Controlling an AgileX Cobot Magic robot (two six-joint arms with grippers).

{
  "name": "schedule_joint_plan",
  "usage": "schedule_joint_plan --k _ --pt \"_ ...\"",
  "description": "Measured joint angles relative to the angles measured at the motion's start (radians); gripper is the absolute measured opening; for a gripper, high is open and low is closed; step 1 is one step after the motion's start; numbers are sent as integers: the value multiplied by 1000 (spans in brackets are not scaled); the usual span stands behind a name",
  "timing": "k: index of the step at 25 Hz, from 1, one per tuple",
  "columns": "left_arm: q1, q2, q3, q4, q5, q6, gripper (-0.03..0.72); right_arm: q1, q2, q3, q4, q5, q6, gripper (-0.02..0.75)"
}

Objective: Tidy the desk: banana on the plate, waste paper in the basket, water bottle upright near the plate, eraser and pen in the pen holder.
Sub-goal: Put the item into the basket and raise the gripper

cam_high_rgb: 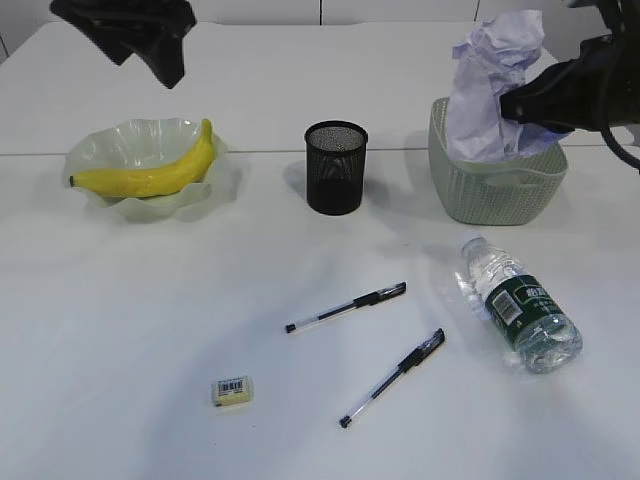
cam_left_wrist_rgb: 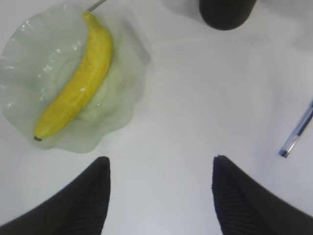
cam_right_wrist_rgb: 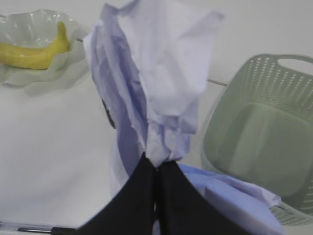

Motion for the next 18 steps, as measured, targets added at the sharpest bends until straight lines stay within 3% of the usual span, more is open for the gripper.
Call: schedule_joint_plan --k 9,18 --pt "82 -41 108 7 0 -107 458 0 22 0 47 -164 4 -15" --pt "122 -62 197 15 -6 -133 455 0 121 -60 74 -250 4 -15"
